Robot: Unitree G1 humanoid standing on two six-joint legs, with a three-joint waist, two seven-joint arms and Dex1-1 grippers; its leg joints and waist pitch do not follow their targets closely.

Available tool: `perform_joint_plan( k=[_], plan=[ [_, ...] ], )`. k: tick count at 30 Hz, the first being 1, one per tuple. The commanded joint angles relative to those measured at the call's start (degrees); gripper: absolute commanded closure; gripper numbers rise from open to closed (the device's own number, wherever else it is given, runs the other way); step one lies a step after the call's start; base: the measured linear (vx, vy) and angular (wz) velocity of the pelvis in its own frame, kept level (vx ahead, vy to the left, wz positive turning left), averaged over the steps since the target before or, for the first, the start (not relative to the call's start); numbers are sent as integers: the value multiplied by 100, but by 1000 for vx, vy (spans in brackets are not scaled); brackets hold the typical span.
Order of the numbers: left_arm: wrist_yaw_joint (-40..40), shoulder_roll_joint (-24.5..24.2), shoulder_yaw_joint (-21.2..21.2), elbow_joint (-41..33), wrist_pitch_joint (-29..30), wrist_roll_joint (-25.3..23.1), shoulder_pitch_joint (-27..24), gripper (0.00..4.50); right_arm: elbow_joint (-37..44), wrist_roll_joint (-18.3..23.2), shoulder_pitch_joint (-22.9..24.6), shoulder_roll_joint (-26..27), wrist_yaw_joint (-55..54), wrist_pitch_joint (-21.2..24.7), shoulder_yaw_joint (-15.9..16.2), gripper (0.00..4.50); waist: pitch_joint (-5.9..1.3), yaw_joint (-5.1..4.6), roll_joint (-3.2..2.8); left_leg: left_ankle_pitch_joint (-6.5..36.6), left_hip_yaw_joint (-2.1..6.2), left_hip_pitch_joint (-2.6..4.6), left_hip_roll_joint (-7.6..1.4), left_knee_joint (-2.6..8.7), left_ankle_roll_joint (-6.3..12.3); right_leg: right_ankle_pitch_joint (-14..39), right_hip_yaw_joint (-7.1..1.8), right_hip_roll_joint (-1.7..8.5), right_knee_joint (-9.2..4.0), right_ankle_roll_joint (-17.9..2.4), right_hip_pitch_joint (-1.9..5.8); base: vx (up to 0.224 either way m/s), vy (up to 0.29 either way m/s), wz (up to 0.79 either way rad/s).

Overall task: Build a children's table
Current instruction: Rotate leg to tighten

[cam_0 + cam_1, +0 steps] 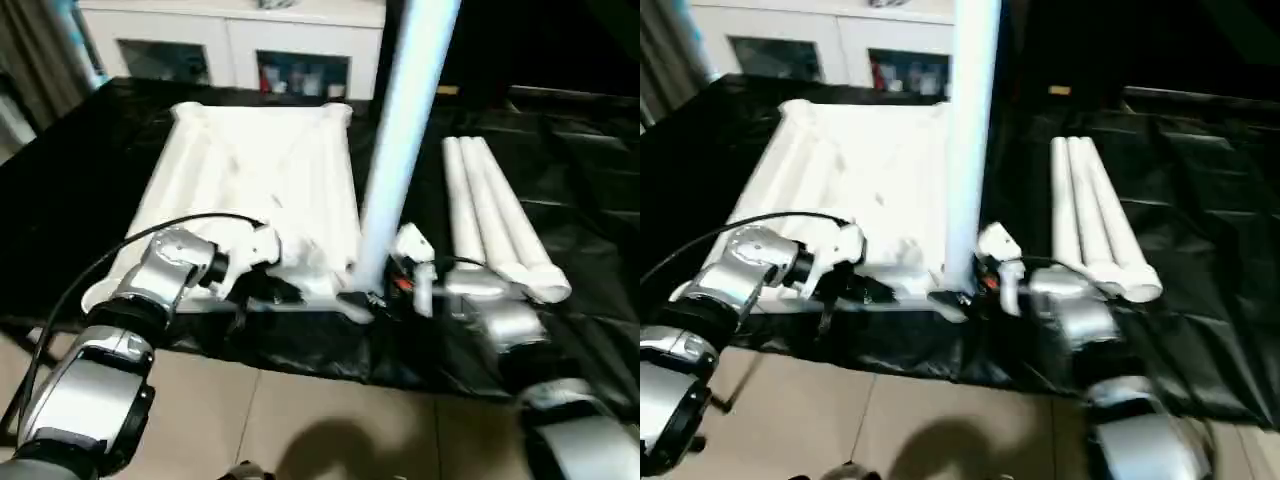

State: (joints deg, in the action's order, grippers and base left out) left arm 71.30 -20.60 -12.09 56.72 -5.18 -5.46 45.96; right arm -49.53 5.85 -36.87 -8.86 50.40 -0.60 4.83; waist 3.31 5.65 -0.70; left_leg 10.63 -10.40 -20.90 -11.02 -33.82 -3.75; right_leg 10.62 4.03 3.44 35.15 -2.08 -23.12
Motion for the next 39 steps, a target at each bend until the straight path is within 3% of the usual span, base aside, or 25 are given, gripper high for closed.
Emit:
perform_joint_plan(
  k=[1, 4, 6, 9, 10, 11, 13, 14, 15, 16, 17, 21, 25, 28, 29, 30, 31, 33, 35, 36, 37, 38, 39],
  plan=[
    [-725, 253, 197, -34, 315, 82, 132, 450, -478, -204, -229, 254, -1272, -20, -123, 173, -361, 5, -23, 1253, 101, 87, -265, 423, 8, 1689, -320, 580, -486, -1187, 277, 0, 0, 0],
    [-1382, 453, 266, -219, 558, 20, 98, 450, -810, -169, -386, 426, -2301, 17, -366, 174, -366, -77, -9, 1209, 108, 92, -259, 438, -93, 1614, -321, 556, -474, -1174, 267, 0, 0, 0],
    [-1689, 595, 292, -381, 711, -1, 40, 450, -910, -162, -416, 496, -2666, -22, -464, 174, -387, -47, 5, 1077, 90, 81, -252, 410, 22, 1341, -335, 566, -460, -1199, 289, 0, 0, 0],
    [-2092, 911, 291, -656, 891, 10, -109, 450, -1050, -258, -445, 592, -3035, -133, -482, 174, -424, -37, -6, 688, 83, 50, -255, 383, 194, 529, -320, 539, -366, -1331, 313, 0, 0, 0],
    [-2162, 988, 269, -697, 879, 6, -149, 450, -1104, -271, -462, 616, -3112, -174, -490, 174, -429, -40, 34, 601, 77, 38, -258, 375, 265, 299, -317, 542, -350, -1403, 326, 0, 0, 0],
    [-2197, 1016, 254, -721, 882, 3, -167, 450, -1159, -282, -485, 633, -3168, -207, -502, 174, -434, -28, 14, 537, 75, 36, -251, 367, 325, 172, -313, 541, -332, -1439, 327, 0, 0, 0],
    [-2178, 1034, 192, -700, 751, -24, -189, 450, -1225, -232, -512, 667, -3178, -349, -581, 174, -422, -26, 1, 617, 74, 37, -242, 370, 364, 263, -306, 538, -358, -1412, 328, 0, 0, 0],
    [-2185, 1036, 176, -704, 726, -35, -198, 450, -1250, -220, -523, 679, -3194, -380, -608, 139, -419, -33, 7, 647, 74, 33, -242, 373, 365, 306, -306, 537, -360, -1399, 333, 0, 0, 0],
    [-2186, 1016, 135, -719, 686, -74, -213, 450, -1259, -187, -532, 682, -3178, -435, -647, 118, -411, -30, -25, 740, 78, 46, -245, 378, 345, 443, -308, 541, -378, -1372, 324, 0, 0, 0],
    [-2224, 990, 108, -725, 669, -111, -226, 450, -1266, -159, -545, 679, -3173, -472, -685, 105, -407, -34, -8, 813, 77, 47, -248, 384, 322, 555, -311, 542, -393, -1337, 331, 0, 0, 0],
    [-2260, 984, 110, -734, 683, -119, -237, 450, -1273, -149, -551, 676, -3182, -480, -693, 102, -407, -34, -37, 869, 81, 56, -258, 390, 278, 614, -311, 541, -398, -1333, 321, 0, 0, 0],
    [-2312, 952, 121, -773, 727, -124, -264, 450, -1191, -281, -540, 564, -3158, -604, -580, 71, -401, -56, -36, 940, 84, 50, -248, 394, 219, 621, -310, 531, -396, -1330, 331, 0, 0, 0],
    [-2346, 935, 140, -713, 677, -137, -260, 450, -599, -263, -304, 311, -2604, -602, -484, 71, -417, -42, -39, 799, 81, 33, -240, 371, 318, 367, -309, 519, -368, -1340, 357, 0, 0, 0],
    [-2461, 939, 171, -630, 640, -129, -225, 450, 207, -248, 78, -38, -2134, -471, -385, 71, -424, -34, -7, 660, 82, 19, -236, 356, 459, 102, -300, 508, -347, -1341, 374, 0, 0, 0],
    [-2474, 941, 175, -626, 637, -129, -222, 450, 251, -237, 99, -57, -2107, -457, -385, 71, -414, -29, -13, 712, 78, 16, -231, 354, 493, 149, -296, 503, -372, -1324, 373, 0, 0, 0],
    [-2474, 941, 175, -626, 637, -129, -222, 423, 251, -237, 99, -57, -2107, -457, -385, 65, -420, -33, -8, 737, 81, 19, -230, 351, 486, 203, -297, 512, -367, -1328, 373, 0, 0, 0],
    [-2553, 972, 266, -602, 630, -49, -176, 407, 905, -66, 400, -322, -1748, -222, -400, 62, -388, -41, 29, 825, 76, 7, -201, 360, 492, 498, -288, 488, -420, -1257, 392, 0, 0, 0],
    [-2493, 984, 340, -640, 667, 53, -157, 407, 1439, 71, 643, -539, -1464, -3, -413, 62, -397, -7, 31, 841, 81, 23, -218, 353, 523, 611, -300, 506, -426, -1179, 388, 0, 0, 0],
    [-2607, 985, 431, -669, 634, 105, -130, 393, 1763, 126, 803, -697, -1342, 94, -423, 62, -404, -5, 76, 753, 82, 9, -217, 356, 536, 647, -292, 501, -429, -1160, 377, 0, 0, 0],
    [-2633, 985, 443, -671, 623, 109, -125, 379, 1799, 134, 821, -715, -1328, 104, -425, 62, -398, -2, 68, 761, 80, 11, -213, 350, 535, 671, -296, 500, -433, -1152, 376, 0, 0, 0],
    [-2734, 982, 536, -695, 576, 165, -96, 379, 2026, 185, 936, -814, -1259, 183, -444, 62, -406, -18, 93, 753, 83, 1, -211, 348, 536, 703, -292, 508, -426, -1164, 374, 0, 0, 0],
    [-2789, 974, 576, -709, 531, 187, -82, 371, 2136, 218, 991, -850, -1228, 250, -455, 62, -401, -7, 80, 732, 87, -5, -207, 348, 539, 713, -287, 503, -433, -1152, 381, 0, 0, 0],
    [-3170, 908, 847, -778, 432, 315, 22, 366, 2486, 273, 1178, -956, -1175, 442, -476, 62, -391, -10, 103, 735, 86, -13, -204, 347, 558, 717, -288, 498, -437, -1137, 381, 0, 0, 0]
  ],
)
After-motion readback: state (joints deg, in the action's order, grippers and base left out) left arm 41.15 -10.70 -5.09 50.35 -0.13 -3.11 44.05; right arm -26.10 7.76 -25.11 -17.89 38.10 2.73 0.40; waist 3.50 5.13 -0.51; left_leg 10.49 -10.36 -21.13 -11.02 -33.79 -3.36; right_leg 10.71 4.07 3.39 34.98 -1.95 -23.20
